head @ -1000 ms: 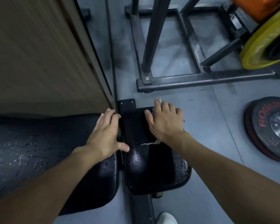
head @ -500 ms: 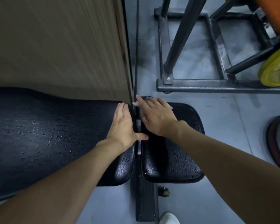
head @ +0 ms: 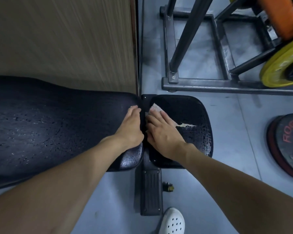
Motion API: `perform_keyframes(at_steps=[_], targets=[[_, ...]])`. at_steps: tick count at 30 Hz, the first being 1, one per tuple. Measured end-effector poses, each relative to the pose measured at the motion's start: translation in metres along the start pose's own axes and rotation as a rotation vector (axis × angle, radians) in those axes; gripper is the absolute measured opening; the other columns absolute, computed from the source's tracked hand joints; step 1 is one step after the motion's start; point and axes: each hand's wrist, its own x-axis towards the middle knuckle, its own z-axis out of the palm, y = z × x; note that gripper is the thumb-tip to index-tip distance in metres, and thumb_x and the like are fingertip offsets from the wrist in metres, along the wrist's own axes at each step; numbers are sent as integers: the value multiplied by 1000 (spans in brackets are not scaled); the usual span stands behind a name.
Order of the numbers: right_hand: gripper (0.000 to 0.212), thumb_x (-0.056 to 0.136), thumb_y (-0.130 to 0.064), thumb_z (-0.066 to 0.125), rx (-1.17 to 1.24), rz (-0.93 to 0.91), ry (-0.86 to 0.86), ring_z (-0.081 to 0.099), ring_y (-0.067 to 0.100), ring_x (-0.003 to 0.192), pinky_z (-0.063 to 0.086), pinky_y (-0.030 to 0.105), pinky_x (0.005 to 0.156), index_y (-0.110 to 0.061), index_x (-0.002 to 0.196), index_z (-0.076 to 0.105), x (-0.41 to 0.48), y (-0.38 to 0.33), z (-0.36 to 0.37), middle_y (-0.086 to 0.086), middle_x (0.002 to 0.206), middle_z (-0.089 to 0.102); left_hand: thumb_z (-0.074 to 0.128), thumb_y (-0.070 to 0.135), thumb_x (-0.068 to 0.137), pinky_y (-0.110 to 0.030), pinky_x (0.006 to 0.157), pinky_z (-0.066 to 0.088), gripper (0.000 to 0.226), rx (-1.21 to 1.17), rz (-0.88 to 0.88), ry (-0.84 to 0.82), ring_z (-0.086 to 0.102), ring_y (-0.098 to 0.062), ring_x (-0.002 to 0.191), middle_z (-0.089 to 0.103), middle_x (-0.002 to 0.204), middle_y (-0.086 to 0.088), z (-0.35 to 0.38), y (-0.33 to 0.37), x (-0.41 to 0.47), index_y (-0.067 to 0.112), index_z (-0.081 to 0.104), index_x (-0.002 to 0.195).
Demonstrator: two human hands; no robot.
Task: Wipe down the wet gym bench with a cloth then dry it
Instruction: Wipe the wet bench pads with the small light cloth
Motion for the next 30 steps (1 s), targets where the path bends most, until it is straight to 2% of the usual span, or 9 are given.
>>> perform_keyframes(at_steps=[3,7,10,13,16,20,23,26,30], targets=[[28,93,-21,54,-19,4,79,36,31,143,14,46,121,-5,109,69,-14,-10,8,12,132,59,49,-13,82,-17,115,13,76,-6,45,1,14,-17,148,7,161,-6,6,-1,-14,1,21,151],[23,95,-16,51,41,7,90,43,31,137,18,47,119,-5,105,69,-36,-28,17,11,120,62,45,-13,85,-7,98,19,57,-129,58,27,33,-15,138,30,150,-2,15,-4,-34,5,42,139],[16,92,-8,52,365,129,161,57,28,106,44,44,99,-4,91,67,-47,-55,3,12,99,64,40,-7,92,-15,95,36,41,-365,-15,94,52,-14,120,55,125,0,15,-6,-54,11,58,125],[26,103,-15,44,741,359,235,55,14,87,43,23,78,-13,84,62,-42,-95,-25,1,91,59,40,3,97,-21,90,47,33,-659,-166,183,60,-15,109,64,116,-4,0,-16,-74,14,60,121],[33,105,-24,39,989,547,251,55,16,73,44,31,69,-13,82,60,-20,-144,-53,3,80,61,40,12,97,-37,94,51,32,-984,-340,187,64,-20,105,69,112,-5,-33,-34,-98,16,61,120],[32,101,-21,41,1538,736,162,69,30,100,56,42,85,-5,110,68,16,-220,-85,16,106,73,37,22,92,-38,79,55,30,-1331,-392,159,65,-25,81,71,87,-9,-105,-75,-148,9,63,95],[42,104,-30,38,1763,777,68,67,33,110,52,43,96,0,121,62,43,-292,-102,21,116,70,43,18,88,-35,69,56,20,-1354,-327,133,62,-24,69,64,76,-10,-167,-118,-202,9,58,78],[58,100,-45,44,1765,637,-83,64,38,115,46,52,104,5,128,57,71,-378,-110,27,122,65,53,7,94,-41,78,59,14,-1246,-238,218,68,-25,80,69,83,-14,-226,-169,-260,3,65,88],[44,90,-25,58,1626,443,-232,64,44,111,51,58,97,4,123,57,108,-504,-121,31,118,65,56,10,96,-52,75,60,10,-1168,-244,453,70,-28,82,67,86,-13,-301,-241,-336,1,56,100]])
